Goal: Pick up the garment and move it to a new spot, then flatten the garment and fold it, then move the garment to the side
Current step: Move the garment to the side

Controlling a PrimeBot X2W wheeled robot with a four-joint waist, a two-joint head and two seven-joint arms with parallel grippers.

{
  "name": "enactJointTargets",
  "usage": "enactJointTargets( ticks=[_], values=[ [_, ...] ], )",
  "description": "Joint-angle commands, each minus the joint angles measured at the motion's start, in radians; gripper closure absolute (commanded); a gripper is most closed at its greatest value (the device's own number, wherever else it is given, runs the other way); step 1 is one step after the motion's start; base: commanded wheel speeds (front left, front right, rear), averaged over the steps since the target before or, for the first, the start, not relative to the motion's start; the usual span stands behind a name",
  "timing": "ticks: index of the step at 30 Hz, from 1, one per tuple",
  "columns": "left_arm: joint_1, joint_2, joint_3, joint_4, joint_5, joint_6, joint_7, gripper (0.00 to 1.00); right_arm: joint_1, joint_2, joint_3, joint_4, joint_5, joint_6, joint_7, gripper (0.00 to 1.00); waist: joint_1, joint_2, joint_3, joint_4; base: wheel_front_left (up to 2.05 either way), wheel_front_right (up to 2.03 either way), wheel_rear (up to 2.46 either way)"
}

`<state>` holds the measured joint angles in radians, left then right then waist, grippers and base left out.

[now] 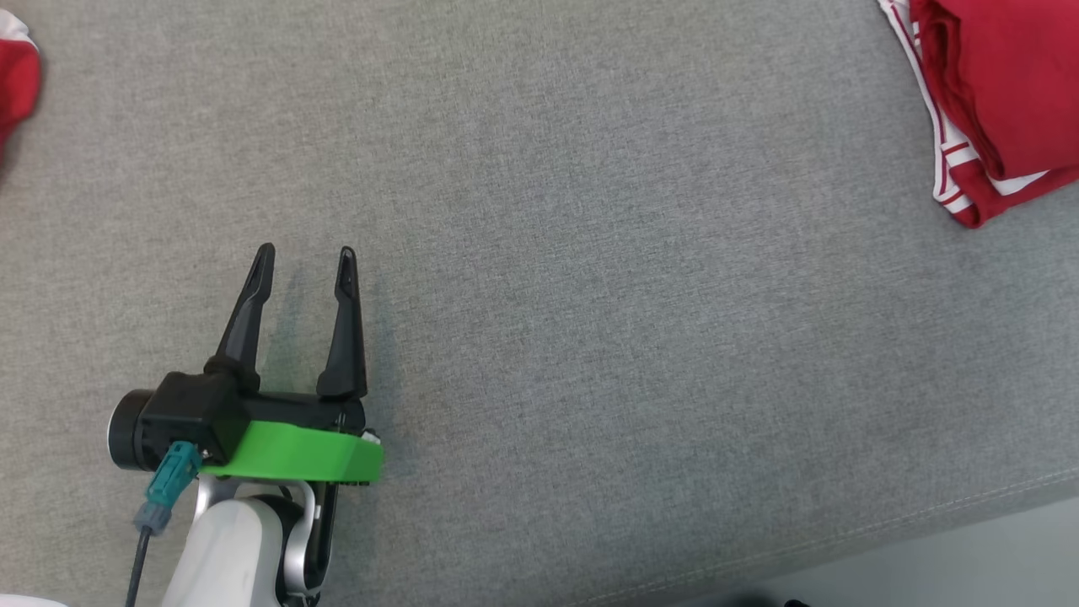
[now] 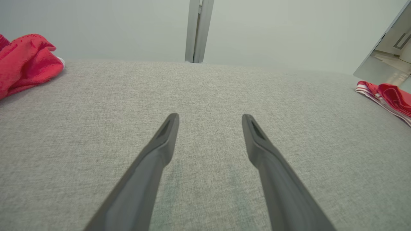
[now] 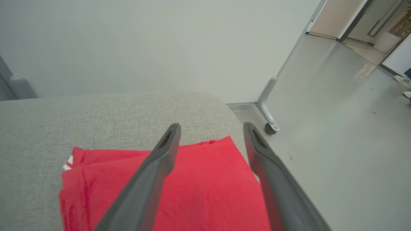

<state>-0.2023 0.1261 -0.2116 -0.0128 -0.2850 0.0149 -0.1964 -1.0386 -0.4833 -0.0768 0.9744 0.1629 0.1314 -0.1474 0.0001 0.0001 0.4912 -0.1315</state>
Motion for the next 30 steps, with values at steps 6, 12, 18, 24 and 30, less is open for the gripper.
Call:
enactJointTargets(
  ticks=[6,12,18,24,30],
  values=[
    [-0.020,-0.012,0.022,0.056,-0.033,0.004,-0.035,0.00,0.071,0.065,0.066,-0.052,0.008,-0.002,-0.064,0.00,-0.0001,-0.0001,-0.113,0.000,0.00,0.00,0.00],
    [-0.002,-0.028,0.054,0.135,-0.055,0.014,-0.061,0.00,0.197,0.146,0.107,-0.153,0.031,-0.002,-0.100,0.00,-0.0001,-0.0001,-0.221,0.018,0.00,0.00,0.00],
    [0.046,-0.041,0.088,0.198,-0.068,0.022,-0.069,0.00,0.406,0.233,0.127,-0.310,0.034,-0.002,-0.110,0.00,-0.0001,-0.0001,-0.319,0.046,0.00,0.00,0.00],
    [0.113,-0.054,0.109,0.215,-0.055,0.029,-0.069,0.00,0.616,0.323,0.105,-0.484,0.026,-0.002,-0.110,0.00,-0.0001,-0.0001,-0.373,0.089,0.00,0.00,0.00],
    [0.187,-0.063,0.123,0.222,-0.049,0.036,-0.069,0.00,0.786,0.401,0.087,-0.639,0.013,-0.002,-0.109,0.00,-0.0001,-0.0001,-0.416,0.126,0.00,0.00,0.00]
  ],
)
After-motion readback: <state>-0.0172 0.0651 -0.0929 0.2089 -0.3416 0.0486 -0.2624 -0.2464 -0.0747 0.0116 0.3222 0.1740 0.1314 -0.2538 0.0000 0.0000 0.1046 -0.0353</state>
